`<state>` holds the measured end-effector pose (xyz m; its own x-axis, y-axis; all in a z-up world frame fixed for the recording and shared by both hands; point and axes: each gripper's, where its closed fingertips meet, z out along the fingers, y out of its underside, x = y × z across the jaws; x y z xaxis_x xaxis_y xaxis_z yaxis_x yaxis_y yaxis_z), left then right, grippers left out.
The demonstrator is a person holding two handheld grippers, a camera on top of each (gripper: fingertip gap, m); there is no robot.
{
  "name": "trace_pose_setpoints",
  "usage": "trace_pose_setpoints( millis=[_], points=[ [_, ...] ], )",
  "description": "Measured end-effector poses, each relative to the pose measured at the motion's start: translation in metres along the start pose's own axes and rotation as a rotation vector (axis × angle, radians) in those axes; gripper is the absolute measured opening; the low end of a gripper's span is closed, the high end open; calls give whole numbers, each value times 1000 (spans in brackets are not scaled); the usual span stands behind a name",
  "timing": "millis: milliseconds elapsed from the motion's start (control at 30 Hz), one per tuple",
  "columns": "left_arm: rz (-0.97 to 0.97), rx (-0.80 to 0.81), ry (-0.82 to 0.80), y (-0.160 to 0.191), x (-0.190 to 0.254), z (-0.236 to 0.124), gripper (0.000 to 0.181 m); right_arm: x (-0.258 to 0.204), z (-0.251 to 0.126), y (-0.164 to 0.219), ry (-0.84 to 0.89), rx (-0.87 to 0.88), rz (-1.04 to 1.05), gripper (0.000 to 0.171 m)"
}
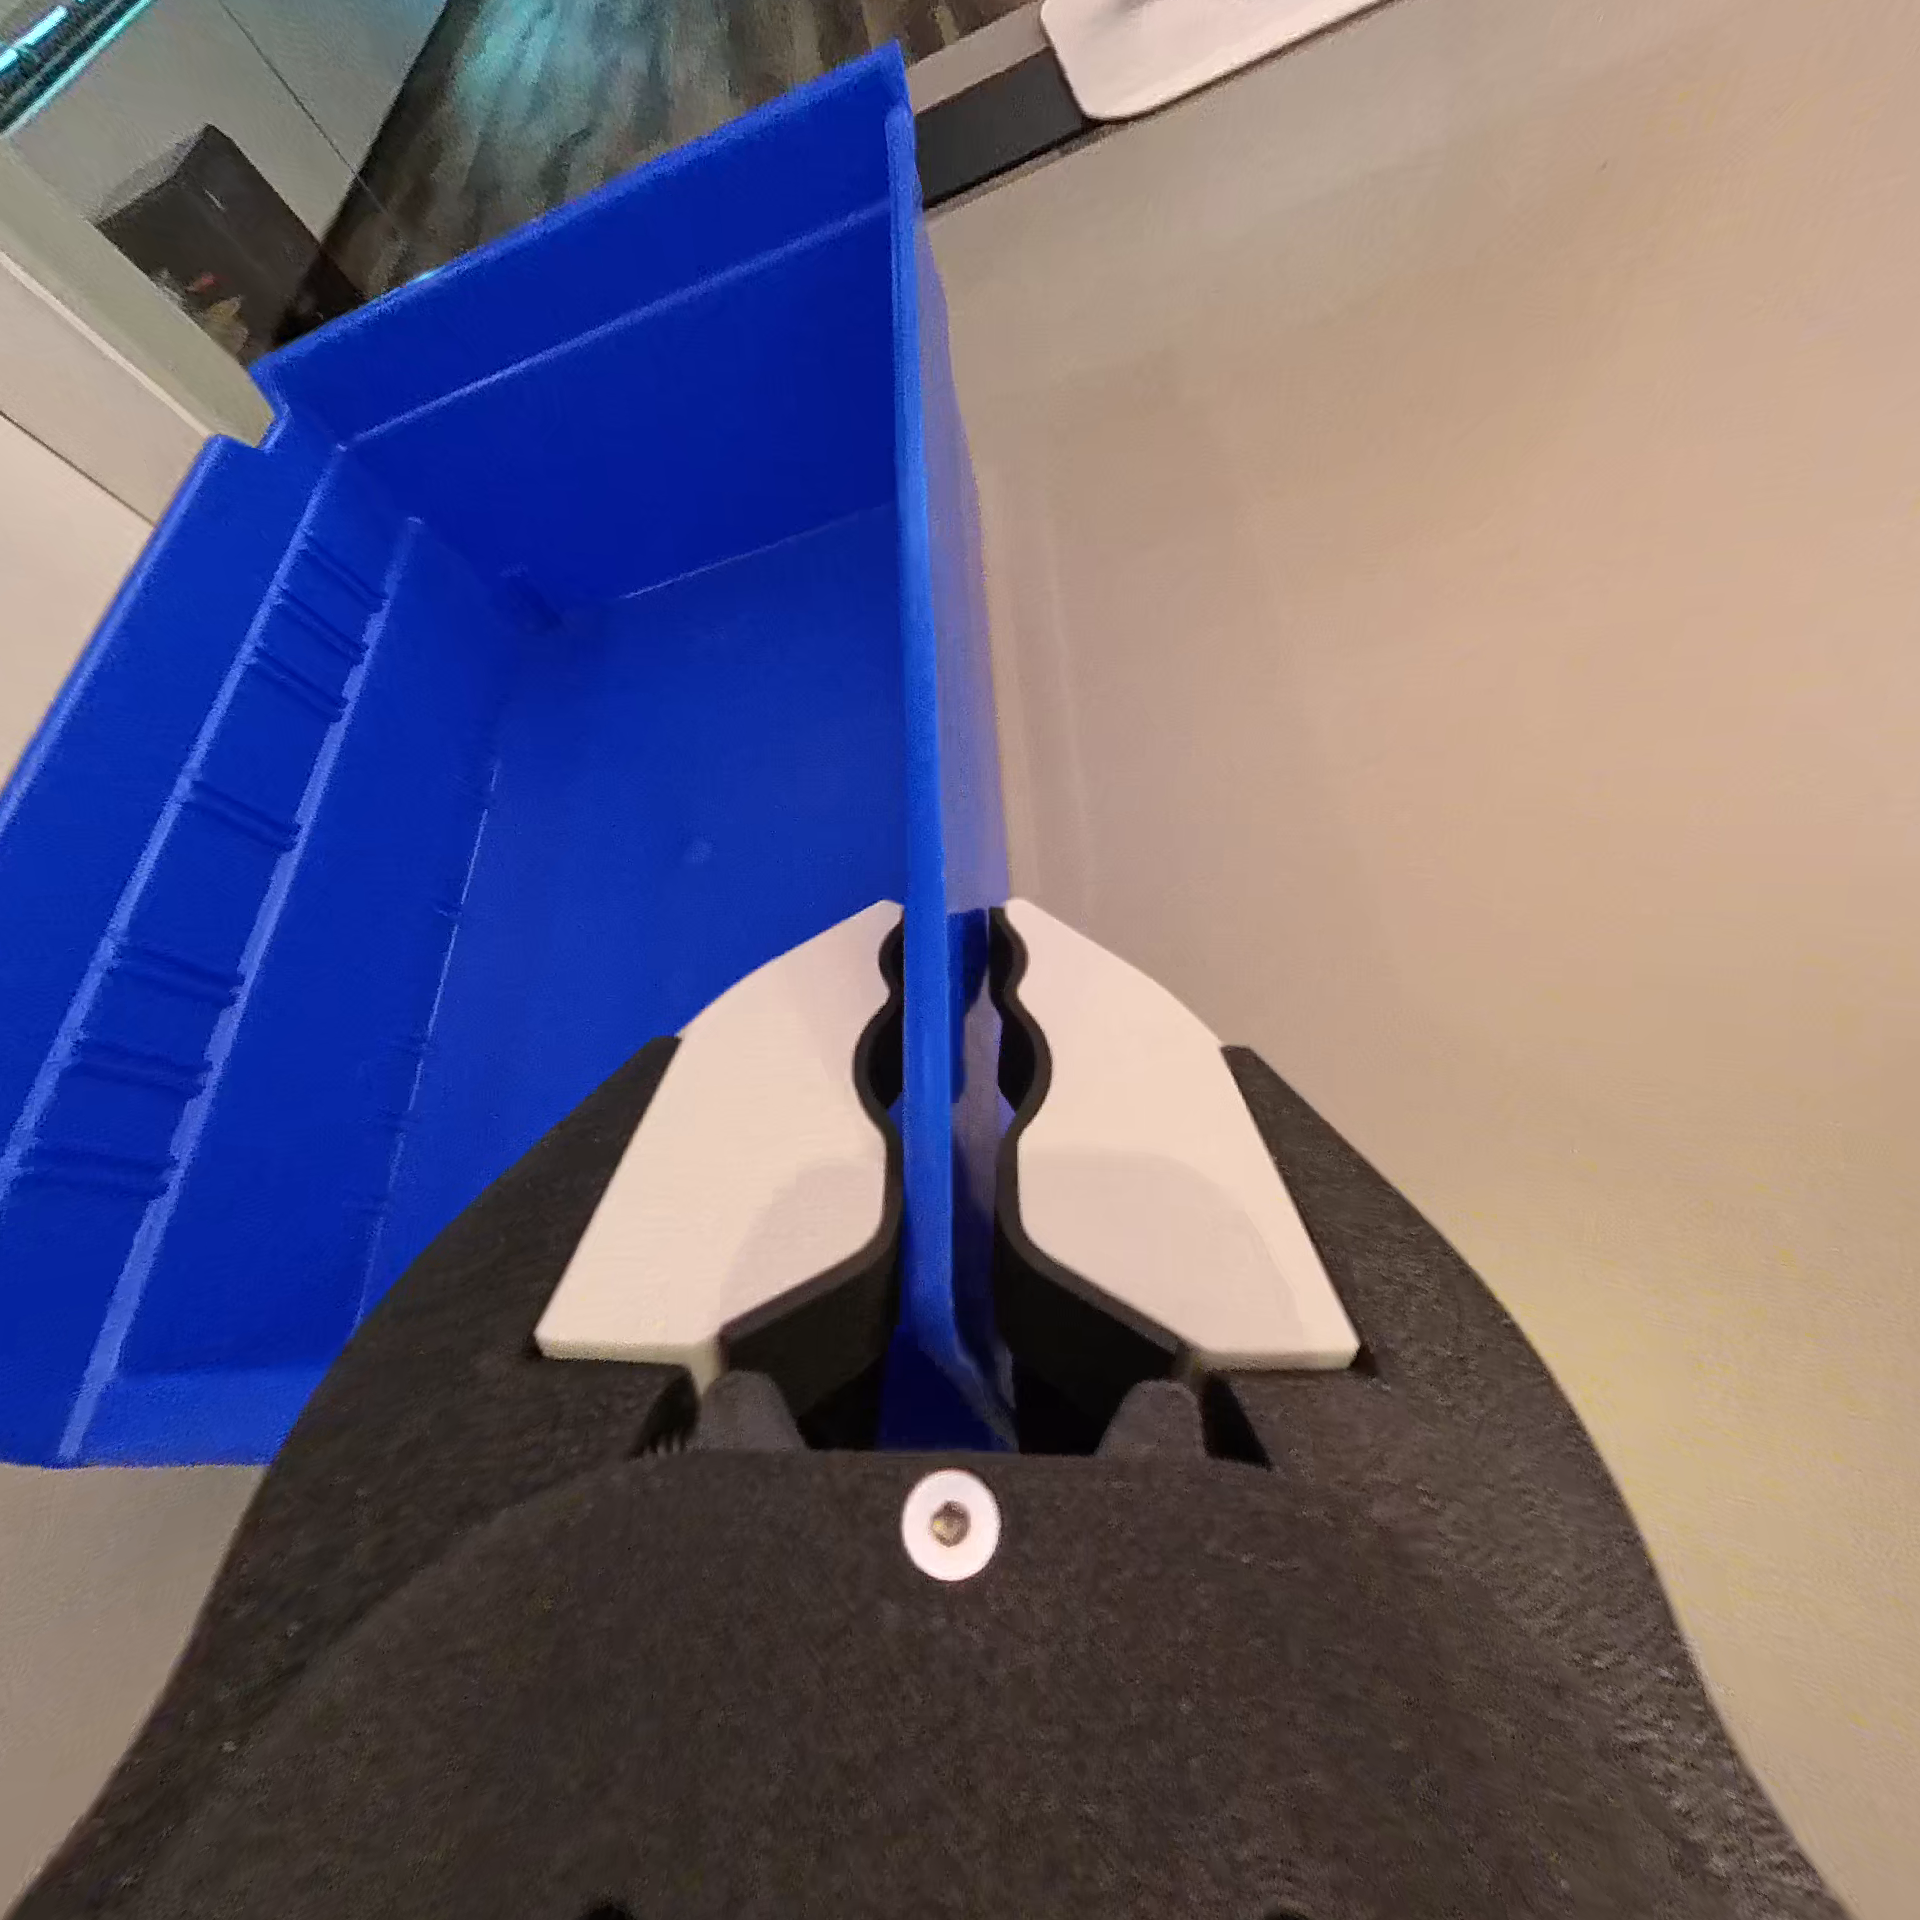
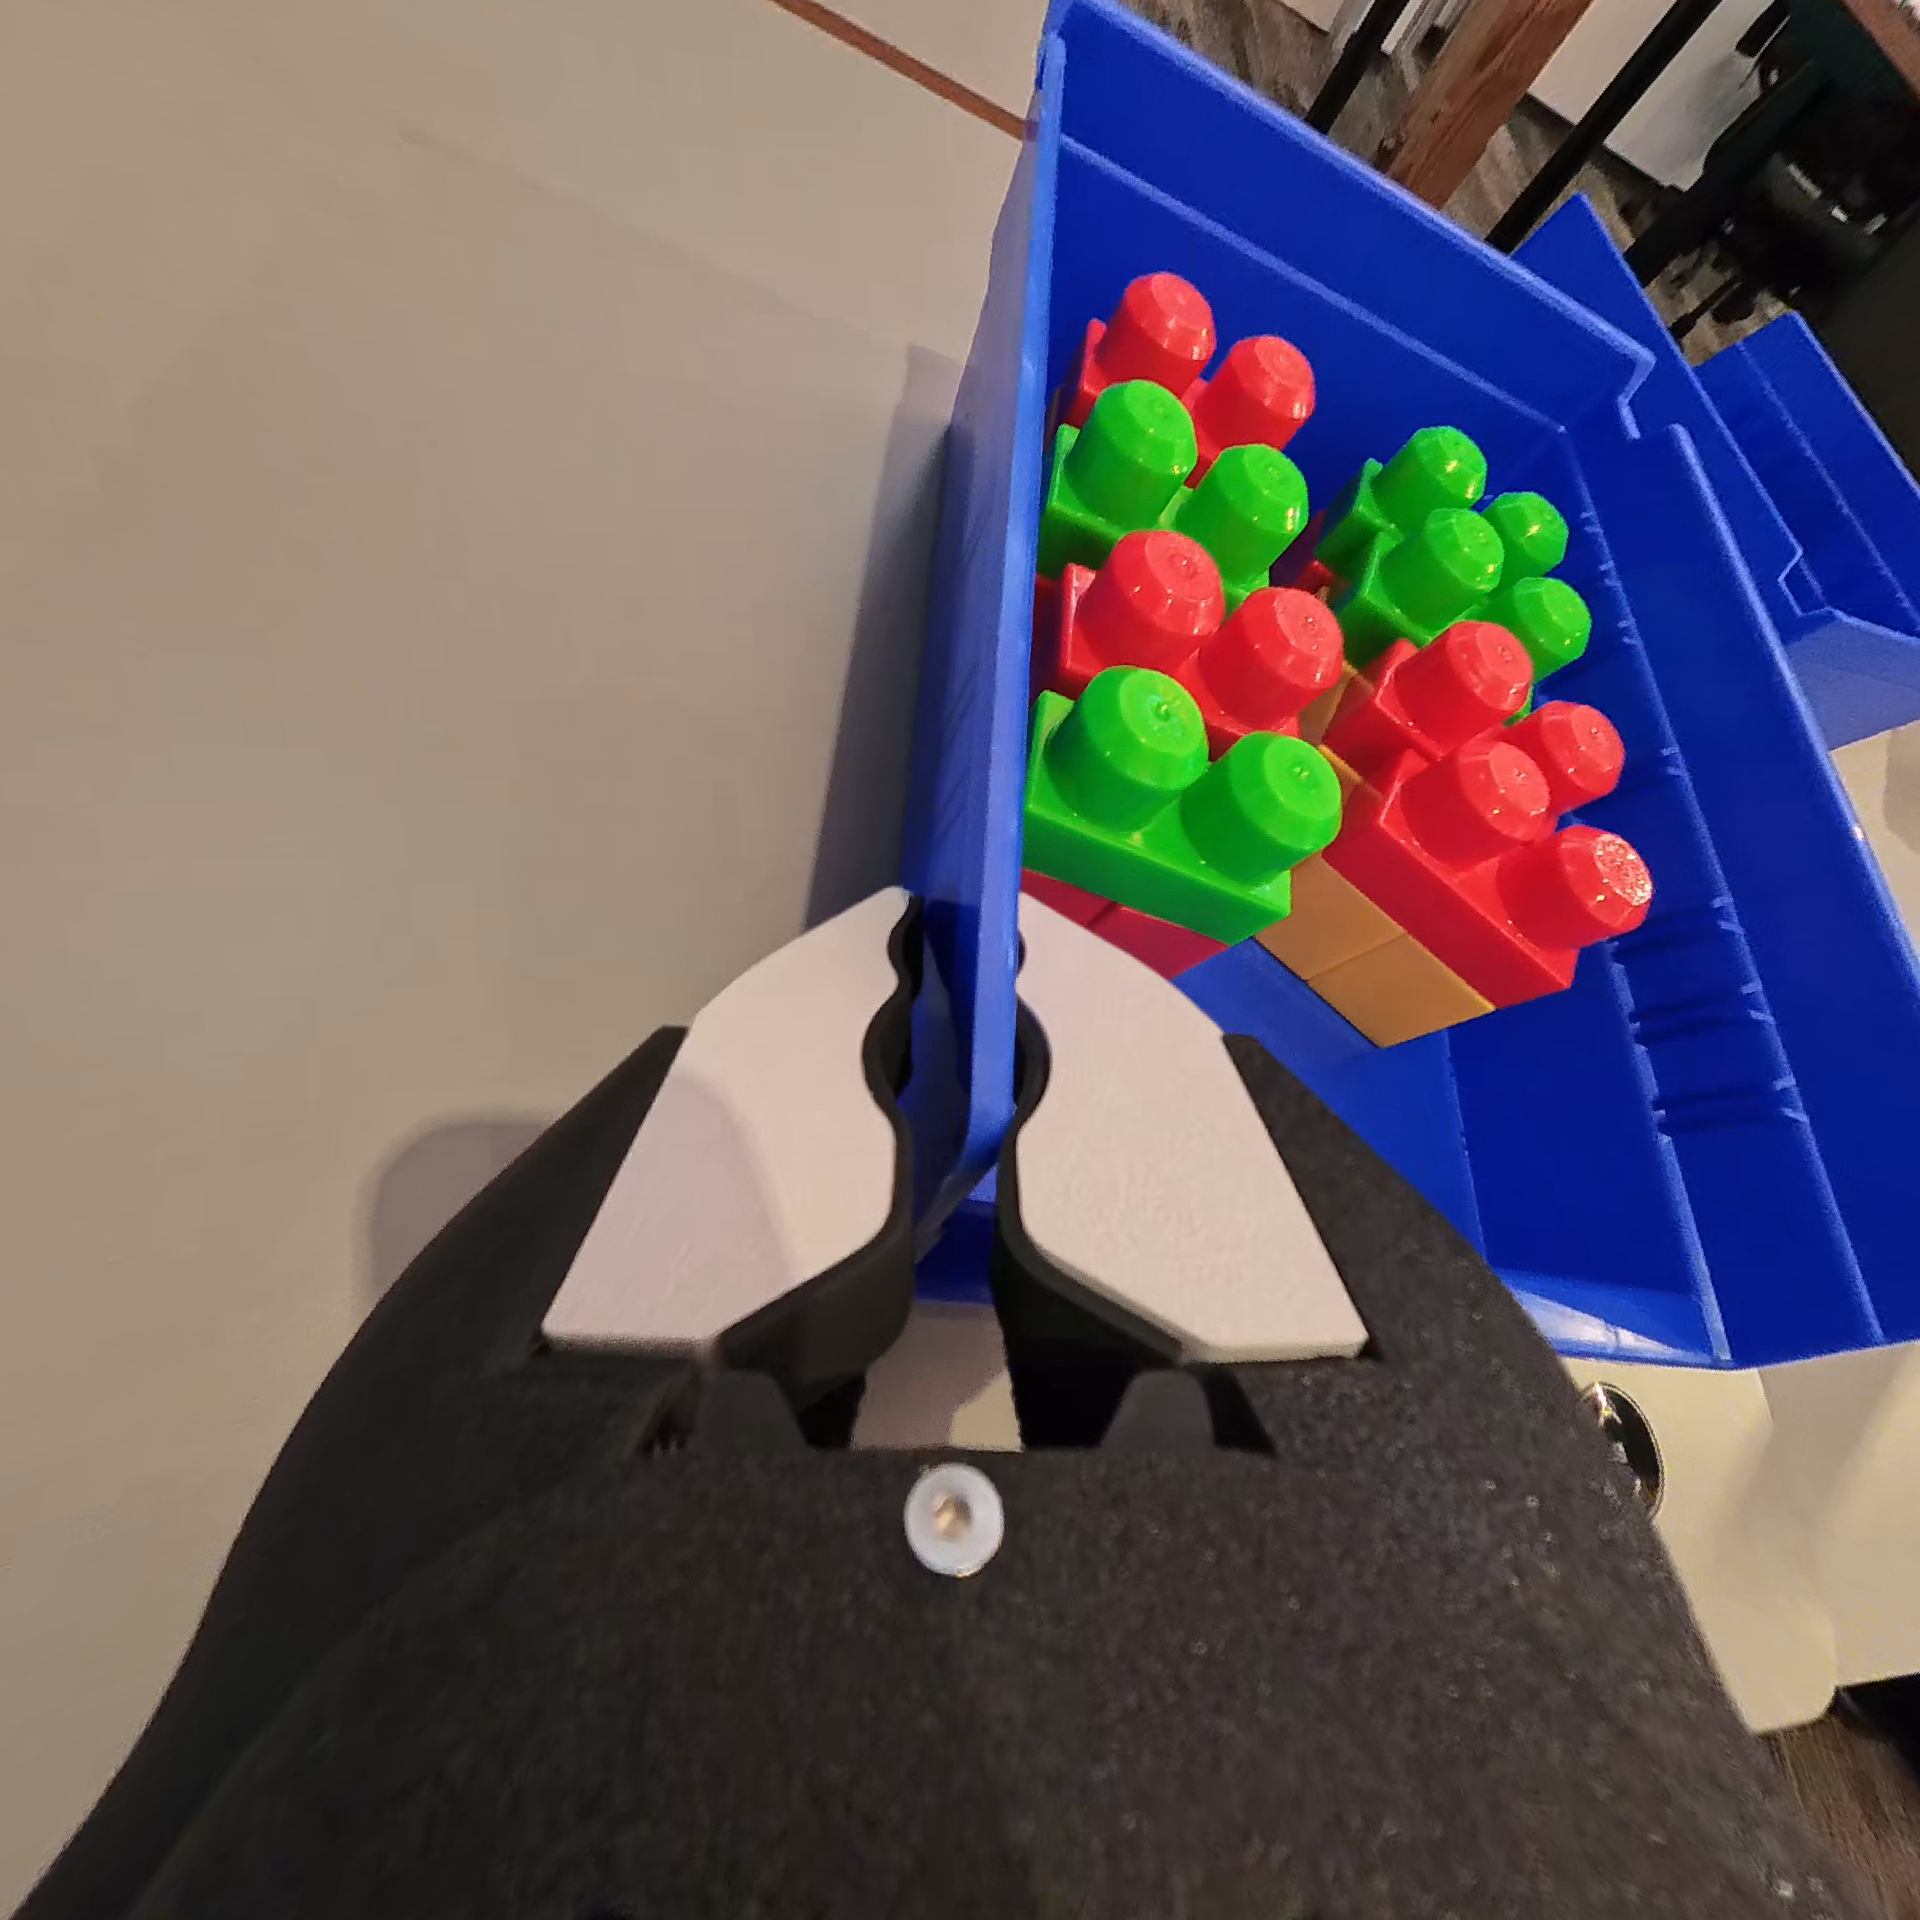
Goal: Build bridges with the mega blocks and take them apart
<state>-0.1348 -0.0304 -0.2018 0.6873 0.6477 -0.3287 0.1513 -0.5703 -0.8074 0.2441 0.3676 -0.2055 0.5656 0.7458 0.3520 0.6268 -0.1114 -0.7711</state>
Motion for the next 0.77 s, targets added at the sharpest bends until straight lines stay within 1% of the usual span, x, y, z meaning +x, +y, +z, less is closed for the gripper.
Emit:
trace_pose_setpoints(
  millis=[33,100,467,767],
  points=[
    [3,5,12,0,1,1,12,0,0,-1,-2,6,-6,10],
    [-58,7,83,-1,6,1,8,-1,1,-2,-3,11,-16,9],
    [-102,19,91,-1,5,-2,7,-6,4,-7,-2,23,-29,9],
    [-111,16,80,6,-1,-10,7,-23,5,-16,-38,22,-24,8]
  ],
)
